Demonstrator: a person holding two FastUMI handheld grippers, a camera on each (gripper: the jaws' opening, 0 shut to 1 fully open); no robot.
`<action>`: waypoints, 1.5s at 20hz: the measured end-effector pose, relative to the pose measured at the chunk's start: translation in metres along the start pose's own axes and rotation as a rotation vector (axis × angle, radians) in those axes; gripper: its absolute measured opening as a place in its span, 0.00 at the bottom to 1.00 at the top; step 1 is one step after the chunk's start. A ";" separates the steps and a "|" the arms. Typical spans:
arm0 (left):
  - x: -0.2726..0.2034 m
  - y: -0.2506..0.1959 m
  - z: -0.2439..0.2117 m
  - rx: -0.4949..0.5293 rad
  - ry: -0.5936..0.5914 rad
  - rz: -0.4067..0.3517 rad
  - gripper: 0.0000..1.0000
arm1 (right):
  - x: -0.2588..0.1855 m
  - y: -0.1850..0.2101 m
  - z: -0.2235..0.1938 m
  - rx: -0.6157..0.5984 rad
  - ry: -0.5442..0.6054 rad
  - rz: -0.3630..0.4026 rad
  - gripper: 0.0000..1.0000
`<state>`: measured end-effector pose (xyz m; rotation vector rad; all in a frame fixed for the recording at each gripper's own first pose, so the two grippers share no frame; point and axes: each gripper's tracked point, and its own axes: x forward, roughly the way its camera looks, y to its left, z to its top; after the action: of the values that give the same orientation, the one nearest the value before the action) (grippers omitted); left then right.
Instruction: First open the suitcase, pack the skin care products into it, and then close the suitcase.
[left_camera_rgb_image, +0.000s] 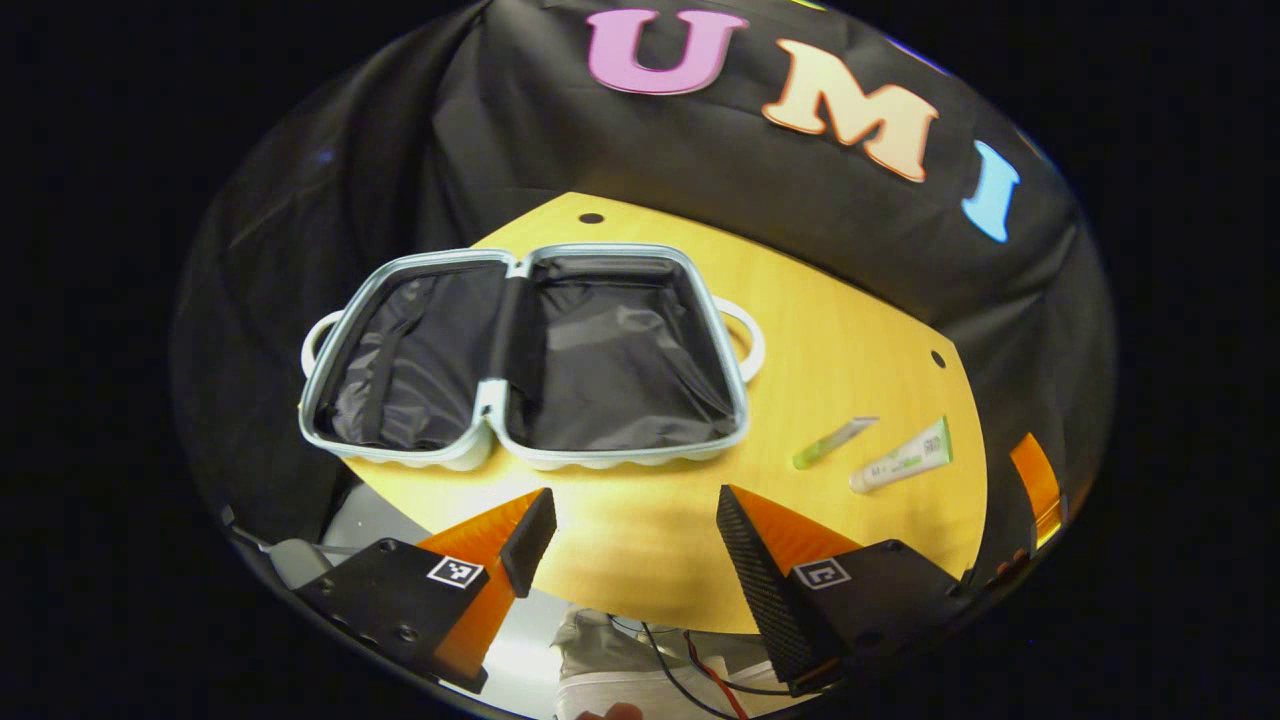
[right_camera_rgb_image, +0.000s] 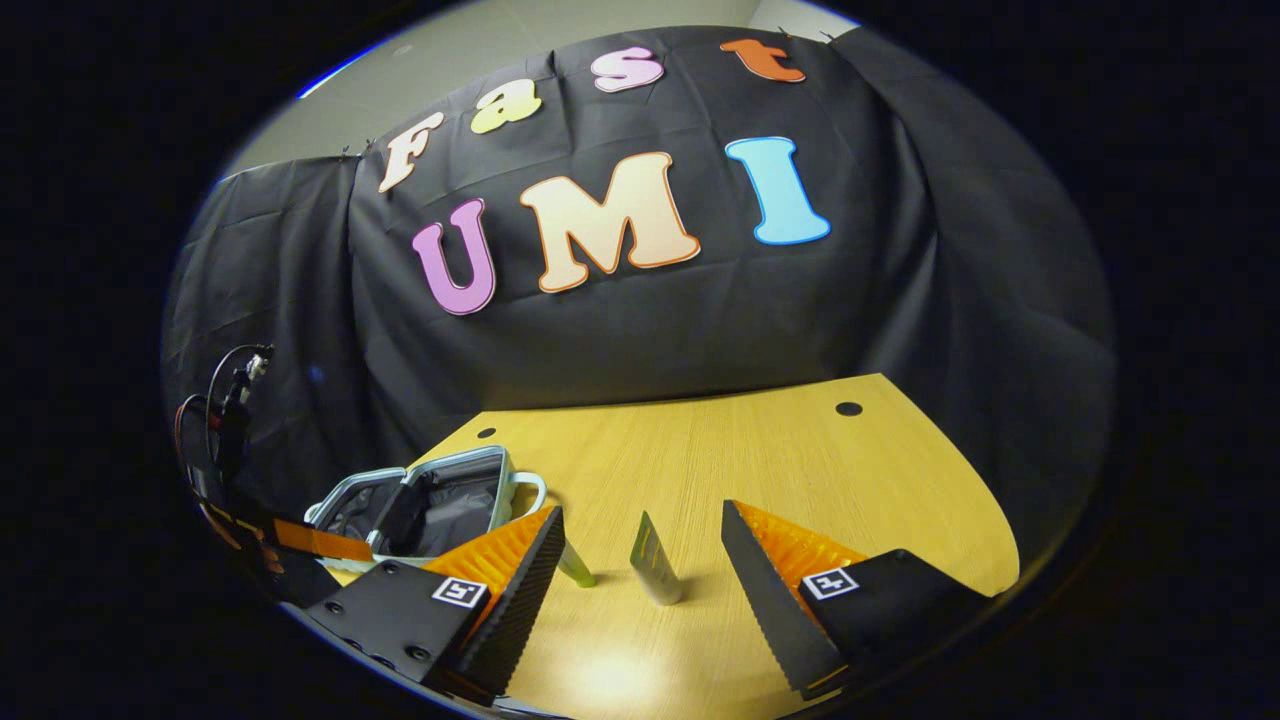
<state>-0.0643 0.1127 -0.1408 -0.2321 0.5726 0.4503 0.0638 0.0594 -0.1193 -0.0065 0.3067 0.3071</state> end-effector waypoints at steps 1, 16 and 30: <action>0.005 -0.016 -0.004 0.028 -0.002 -0.016 0.96 | 0.003 -0.003 -0.003 -0.002 0.011 0.010 0.98; 0.123 -0.157 -0.033 0.121 -0.125 -0.214 0.94 | 0.031 -0.018 -0.087 0.008 0.179 0.123 0.98; 0.180 -0.166 -0.014 0.125 -0.252 -0.195 0.31 | 0.052 -0.010 -0.143 -0.059 0.225 0.157 0.94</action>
<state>0.1421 0.0249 -0.2399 -0.1072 0.3261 0.2487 0.0712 0.0580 -0.2714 -0.0755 0.5230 0.4724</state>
